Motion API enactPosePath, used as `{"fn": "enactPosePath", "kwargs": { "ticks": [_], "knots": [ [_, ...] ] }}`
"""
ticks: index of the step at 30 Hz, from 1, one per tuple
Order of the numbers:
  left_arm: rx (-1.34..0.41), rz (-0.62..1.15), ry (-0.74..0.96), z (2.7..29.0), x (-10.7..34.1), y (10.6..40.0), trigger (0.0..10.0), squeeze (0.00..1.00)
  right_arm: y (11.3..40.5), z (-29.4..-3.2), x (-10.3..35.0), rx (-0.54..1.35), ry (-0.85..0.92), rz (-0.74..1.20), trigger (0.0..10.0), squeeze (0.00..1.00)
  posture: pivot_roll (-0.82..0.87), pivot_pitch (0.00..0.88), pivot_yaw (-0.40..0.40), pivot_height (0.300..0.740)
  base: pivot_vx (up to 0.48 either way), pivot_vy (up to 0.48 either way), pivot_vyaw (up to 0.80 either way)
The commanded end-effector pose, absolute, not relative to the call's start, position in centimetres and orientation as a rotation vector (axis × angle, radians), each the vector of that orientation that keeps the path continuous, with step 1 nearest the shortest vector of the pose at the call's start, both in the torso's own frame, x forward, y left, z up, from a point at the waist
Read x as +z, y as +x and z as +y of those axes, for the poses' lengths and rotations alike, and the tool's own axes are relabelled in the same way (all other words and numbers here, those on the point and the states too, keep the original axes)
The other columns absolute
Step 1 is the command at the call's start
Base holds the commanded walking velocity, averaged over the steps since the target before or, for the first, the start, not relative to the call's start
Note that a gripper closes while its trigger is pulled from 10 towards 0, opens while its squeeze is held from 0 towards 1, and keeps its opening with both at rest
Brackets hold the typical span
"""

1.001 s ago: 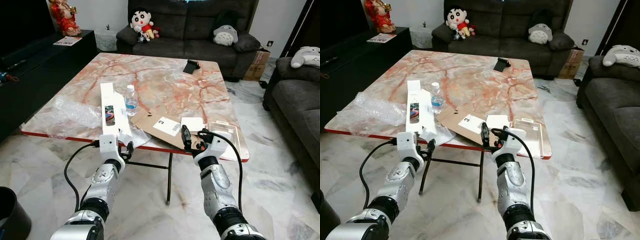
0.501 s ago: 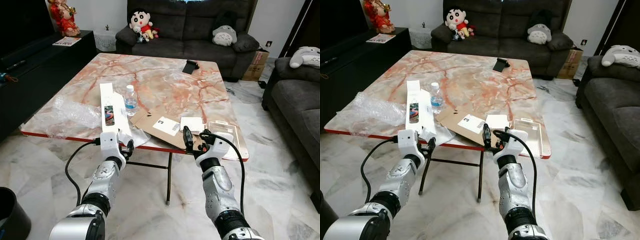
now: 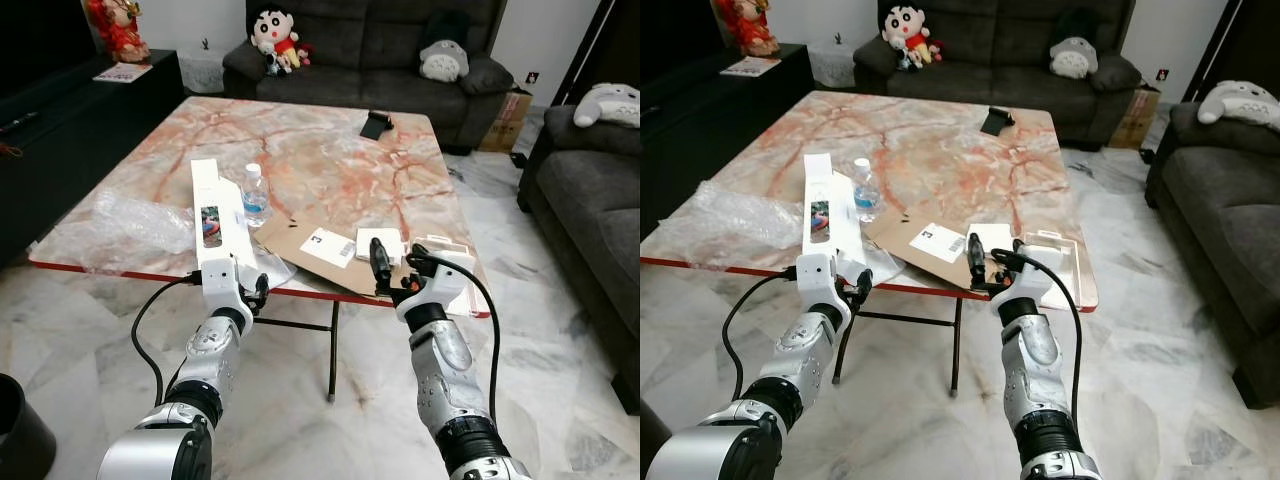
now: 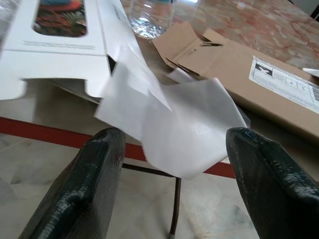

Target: Picking trash to rubbish bin

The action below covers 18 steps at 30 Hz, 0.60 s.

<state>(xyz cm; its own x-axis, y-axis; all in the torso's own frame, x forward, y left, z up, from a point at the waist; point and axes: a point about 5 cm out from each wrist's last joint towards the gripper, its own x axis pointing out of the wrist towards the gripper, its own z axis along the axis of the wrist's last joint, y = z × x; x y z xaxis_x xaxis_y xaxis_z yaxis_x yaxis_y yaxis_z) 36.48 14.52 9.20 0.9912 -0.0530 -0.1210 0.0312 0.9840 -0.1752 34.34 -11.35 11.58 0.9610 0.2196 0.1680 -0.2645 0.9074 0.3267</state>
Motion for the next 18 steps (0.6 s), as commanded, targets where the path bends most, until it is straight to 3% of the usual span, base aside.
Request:
{"fn": "enactPosePath", "kwargs": {
  "ticks": [1,9,18],
  "knots": [
    [-0.040,0.142,-0.174,14.4,8.8,36.3,10.0,0.00,34.5,-10.7,12.4,0.283,0.343,-0.143,10.0,0.00,0.08,0.098,-0.076,0.740,0.000,0.000,0.00],
    [-0.020,0.133,-0.178,14.9,8.9,36.3,10.0,0.00,33.8,-9.4,12.3,0.325,0.357,-0.119,10.0,0.00,0.08,0.114,-0.088,0.740,0.000,0.000,0.00],
    [0.021,0.110,-0.195,15.3,9.2,36.4,10.0,0.00,32.7,-9.6,11.6,0.328,0.360,-0.094,10.0,0.00,0.06,0.132,-0.101,0.740,0.000,0.000,0.00]
  ]
}}
